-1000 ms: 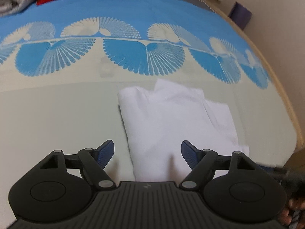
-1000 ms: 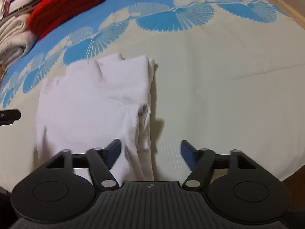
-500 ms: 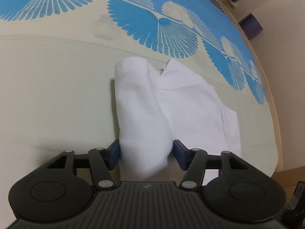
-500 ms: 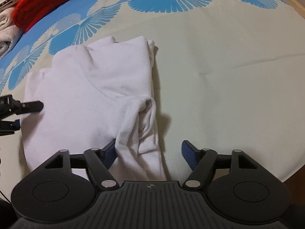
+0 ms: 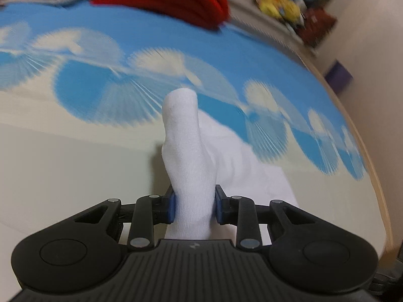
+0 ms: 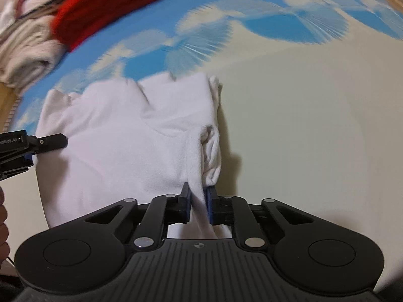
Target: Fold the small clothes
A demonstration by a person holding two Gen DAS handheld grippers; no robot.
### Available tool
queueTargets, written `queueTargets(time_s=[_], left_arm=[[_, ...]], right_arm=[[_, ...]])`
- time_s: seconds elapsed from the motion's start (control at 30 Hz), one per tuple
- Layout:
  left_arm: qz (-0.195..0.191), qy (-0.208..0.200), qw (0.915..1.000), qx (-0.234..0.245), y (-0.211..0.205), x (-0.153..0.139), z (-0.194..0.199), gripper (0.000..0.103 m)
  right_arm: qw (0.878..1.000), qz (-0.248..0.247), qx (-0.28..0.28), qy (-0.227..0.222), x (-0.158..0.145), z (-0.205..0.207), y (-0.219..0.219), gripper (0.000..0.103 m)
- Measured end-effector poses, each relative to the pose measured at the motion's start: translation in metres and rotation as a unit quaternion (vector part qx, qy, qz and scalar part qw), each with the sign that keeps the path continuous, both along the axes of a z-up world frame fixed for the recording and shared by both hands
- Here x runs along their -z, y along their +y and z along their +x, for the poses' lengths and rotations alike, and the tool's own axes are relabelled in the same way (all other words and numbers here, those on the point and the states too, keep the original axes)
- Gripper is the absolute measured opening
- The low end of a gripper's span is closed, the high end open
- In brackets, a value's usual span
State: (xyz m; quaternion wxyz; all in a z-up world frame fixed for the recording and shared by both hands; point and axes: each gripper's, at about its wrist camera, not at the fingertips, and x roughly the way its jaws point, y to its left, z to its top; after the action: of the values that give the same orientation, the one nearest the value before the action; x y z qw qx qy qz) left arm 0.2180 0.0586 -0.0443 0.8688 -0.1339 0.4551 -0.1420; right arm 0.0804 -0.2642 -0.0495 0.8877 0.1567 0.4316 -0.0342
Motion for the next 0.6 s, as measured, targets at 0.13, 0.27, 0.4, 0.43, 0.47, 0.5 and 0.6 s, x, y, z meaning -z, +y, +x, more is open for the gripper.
queueTargets(time_s=[0.13,0.27,0.4,0.43,0.47,0.5,0.6], left_arm=[[0.013,-0.012,0.9961,-0.086,0.055,-0.013,0.003,0.057],[-0.02,0.001,0.999,-0.04,0.065,-0.012,-0.008,0.052],[-0.015,0.051,0.9982,0.026,0.044,0.018,-0.011,0.044],[0.005,0.071,0.9967,0.038,0.034,0.033,-0.01,0.044],[0.048,0.082,0.9945,0.043,0.024,0.046,-0.011,0.043],[0.079,0.077,0.9929,0.045,0.016,0.051,-0.014,0.036],[0.102,0.05,0.9928,0.036,0.004,0.033,-0.026,0.038]], right_arm=[[0.999,-0.002,-0.038,-0.016,-0.007,0.018,0.03,0.005],[0.998,-0.031,-0.024,0.046,0.014,0.029,0.036,0.005],[0.998,-0.019,-0.005,0.055,0.017,0.032,0.03,0.005],[0.998,-0.021,-0.005,0.054,0.015,0.034,0.03,0.005],[0.998,-0.022,-0.004,0.055,0.015,0.035,0.03,0.005],[0.998,-0.02,-0.001,0.055,0.015,0.035,0.029,0.006],[0.999,-0.024,0.009,0.037,0.009,0.027,0.029,0.018]])
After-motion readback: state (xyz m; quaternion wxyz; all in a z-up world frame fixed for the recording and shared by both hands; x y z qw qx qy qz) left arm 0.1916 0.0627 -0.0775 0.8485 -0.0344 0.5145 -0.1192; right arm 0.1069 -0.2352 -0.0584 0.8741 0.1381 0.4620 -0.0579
